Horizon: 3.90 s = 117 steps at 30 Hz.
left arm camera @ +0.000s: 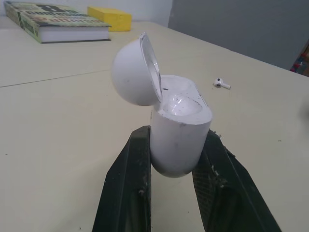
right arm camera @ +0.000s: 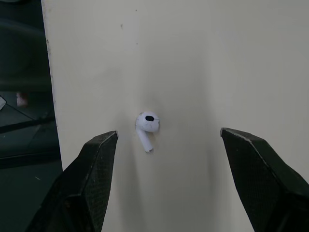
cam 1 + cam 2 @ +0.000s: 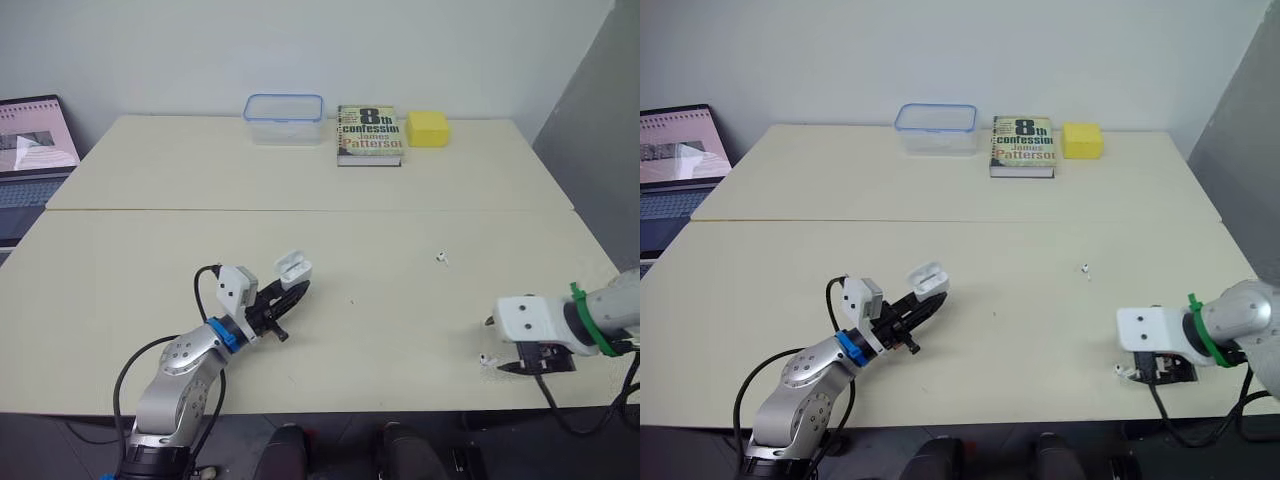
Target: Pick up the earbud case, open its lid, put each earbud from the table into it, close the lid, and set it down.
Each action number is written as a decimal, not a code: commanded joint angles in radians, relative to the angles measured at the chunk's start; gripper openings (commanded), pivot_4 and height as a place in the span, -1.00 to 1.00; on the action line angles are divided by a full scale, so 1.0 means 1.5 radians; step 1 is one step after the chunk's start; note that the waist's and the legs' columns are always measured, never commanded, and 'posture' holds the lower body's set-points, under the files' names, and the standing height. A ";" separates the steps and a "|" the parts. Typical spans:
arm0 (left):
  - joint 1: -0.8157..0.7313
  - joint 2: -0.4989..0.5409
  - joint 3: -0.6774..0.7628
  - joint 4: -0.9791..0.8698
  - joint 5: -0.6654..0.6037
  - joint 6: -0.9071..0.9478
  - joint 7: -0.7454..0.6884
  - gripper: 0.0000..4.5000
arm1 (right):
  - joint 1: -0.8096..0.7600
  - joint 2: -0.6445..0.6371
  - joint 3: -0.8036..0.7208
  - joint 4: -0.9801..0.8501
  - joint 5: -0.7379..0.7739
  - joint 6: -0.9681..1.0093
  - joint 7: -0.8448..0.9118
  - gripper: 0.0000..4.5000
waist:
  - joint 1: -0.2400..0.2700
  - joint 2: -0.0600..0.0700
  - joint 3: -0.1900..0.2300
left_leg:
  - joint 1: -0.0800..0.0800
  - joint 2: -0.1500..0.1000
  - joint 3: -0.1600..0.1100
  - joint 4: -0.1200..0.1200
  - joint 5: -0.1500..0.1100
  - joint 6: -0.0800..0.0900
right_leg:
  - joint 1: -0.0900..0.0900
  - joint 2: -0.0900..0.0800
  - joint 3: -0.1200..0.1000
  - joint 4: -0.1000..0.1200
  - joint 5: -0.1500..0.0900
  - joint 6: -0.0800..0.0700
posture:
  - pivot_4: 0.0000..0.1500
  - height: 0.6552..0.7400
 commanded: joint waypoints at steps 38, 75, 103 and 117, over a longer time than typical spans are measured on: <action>-0.045 -0.016 -0.009 -0.003 -0.006 -0.013 -0.003 -0.65 | -0.150 0.105 -0.089 0.045 0.133 0.059 0.020 -0.82 | -0.002 0.000 0.000 | 0.000 0.000 0.000 0.000 0.000 0.000 | 0.000 0.000 0.000 0.000 0.000 0.000 | 1.00 1.00; -0.107 -0.073 -0.041 -0.002 0.013 -0.049 0.032 -0.65 | -0.233 0.790 0.043 0.083 0.270 0.128 -0.556 -0.82 | -0.006 0.000 0.000 | -0.001 0.000 -0.001 0.000 0.000 0.000 | -0.001 0.001 0.000 0.002 0.001 0.000 | 1.00 1.00; -0.115 -0.077 -0.037 -0.011 0.011 -0.032 0.040 -0.65 | -0.202 0.779 0.104 0.115 0.226 0.080 -0.551 -0.50 | -0.006 0.000 0.000 | -0.001 0.000 -0.001 0.000 0.000 0.000 | -0.001 0.001 0.000 0.002 0.000 0.001 | 1.00 1.00; -0.108 -0.077 -0.038 -0.011 0.011 -0.027 0.045 -0.65 | -0.201 0.705 0.050 0.024 0.247 0.114 -0.538 0.69 | -0.006 0.000 0.000 | -0.001 0.000 -0.001 -0.001 0.000 0.000 | -0.001 0.001 0.000 0.001 0.000 0.001 | 1.00 1.00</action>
